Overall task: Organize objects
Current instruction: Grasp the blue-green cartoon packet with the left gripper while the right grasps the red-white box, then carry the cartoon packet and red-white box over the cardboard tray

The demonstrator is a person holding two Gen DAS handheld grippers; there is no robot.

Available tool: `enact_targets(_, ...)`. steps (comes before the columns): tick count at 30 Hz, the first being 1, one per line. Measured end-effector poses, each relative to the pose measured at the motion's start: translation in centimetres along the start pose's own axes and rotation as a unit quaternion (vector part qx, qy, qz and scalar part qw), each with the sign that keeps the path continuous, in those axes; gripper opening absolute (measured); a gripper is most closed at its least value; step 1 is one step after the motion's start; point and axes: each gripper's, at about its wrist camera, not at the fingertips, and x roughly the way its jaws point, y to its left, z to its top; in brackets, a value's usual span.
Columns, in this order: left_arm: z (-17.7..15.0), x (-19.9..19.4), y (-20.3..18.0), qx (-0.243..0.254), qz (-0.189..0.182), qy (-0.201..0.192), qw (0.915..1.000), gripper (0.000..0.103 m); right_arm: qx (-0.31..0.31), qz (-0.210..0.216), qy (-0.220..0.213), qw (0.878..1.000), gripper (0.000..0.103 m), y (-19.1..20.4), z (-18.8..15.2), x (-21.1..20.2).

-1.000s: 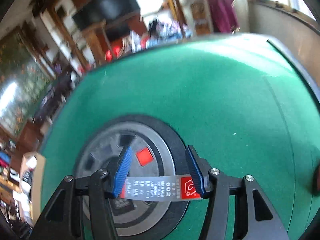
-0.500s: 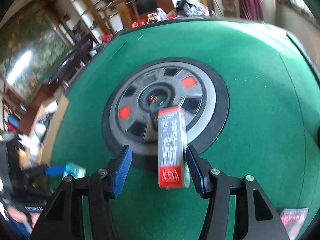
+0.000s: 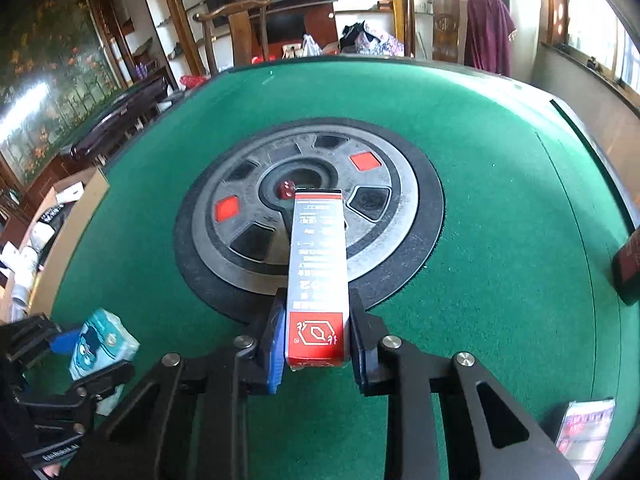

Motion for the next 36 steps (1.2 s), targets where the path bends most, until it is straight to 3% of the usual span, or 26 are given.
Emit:
enact_targets(6,-0.6,-1.7,1.5,-0.020,-0.030,-0.024,0.9991,0.035,0.006,0.018,-0.037,0.999,0.026,1.9,-0.9,-2.6)
enact_targets(15,-1.0,-6.7,3.7,-0.036,-0.016,-0.088,0.9954,0.035,0.013,0.068,-0.071,0.995,0.026,5.8,-2.2,-4.9)
enact_targets(24,-2.2,-10.9,7.8,-0.057,0.027,-0.143,0.9877,0.035,-0.016,0.120,-0.075,0.990,0.026,12.0,-2.9,-5.3)
enact_targets(36,-5.2,-14.4,16.7,-0.133,0.116,-0.188,0.9662,0.036,-0.105,0.154,-0.064,0.980,0.026,22.9,-2.3,-5.0)
